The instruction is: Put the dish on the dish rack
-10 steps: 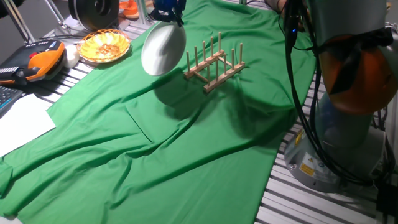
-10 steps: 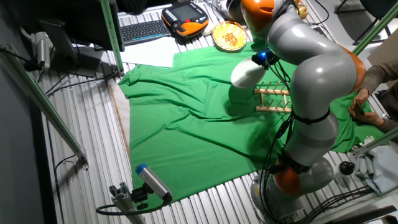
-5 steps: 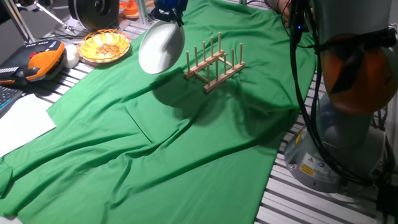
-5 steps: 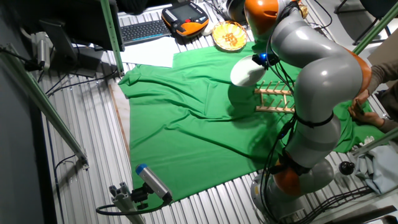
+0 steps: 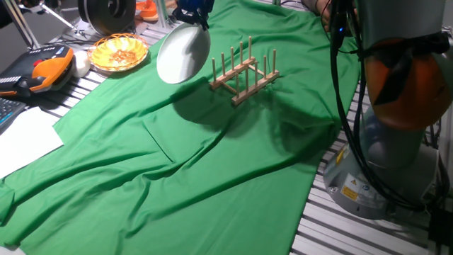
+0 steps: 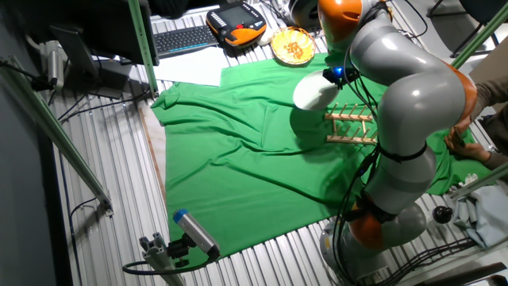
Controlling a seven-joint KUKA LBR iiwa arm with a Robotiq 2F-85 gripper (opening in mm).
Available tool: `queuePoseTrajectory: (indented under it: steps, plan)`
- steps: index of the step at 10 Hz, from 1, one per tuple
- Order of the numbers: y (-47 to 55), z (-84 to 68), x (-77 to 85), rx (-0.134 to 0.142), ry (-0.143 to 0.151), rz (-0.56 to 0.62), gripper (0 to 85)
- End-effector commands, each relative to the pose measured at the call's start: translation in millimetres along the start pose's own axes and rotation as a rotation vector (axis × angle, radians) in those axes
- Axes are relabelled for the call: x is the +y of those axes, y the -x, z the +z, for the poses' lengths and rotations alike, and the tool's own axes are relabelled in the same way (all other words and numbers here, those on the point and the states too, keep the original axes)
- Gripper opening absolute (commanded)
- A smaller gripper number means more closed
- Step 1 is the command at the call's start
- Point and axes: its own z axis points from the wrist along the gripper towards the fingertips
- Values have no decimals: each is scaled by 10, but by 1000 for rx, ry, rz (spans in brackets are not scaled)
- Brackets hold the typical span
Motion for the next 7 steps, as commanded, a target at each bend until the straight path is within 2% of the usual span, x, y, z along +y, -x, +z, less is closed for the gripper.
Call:
queuePoseTrajectory:
  steps: [1,3,4,6,7]
  plan:
    - [-10,-46,-73,-8,-23,0,0]
    - [1,-127,-331,-49,-103,-19,0]
    - [41,-157,-452,-63,-142,-34,0]
    - [123,-195,-612,-53,-144,-56,0]
    - [128,-202,-663,-54,-147,-57,0]
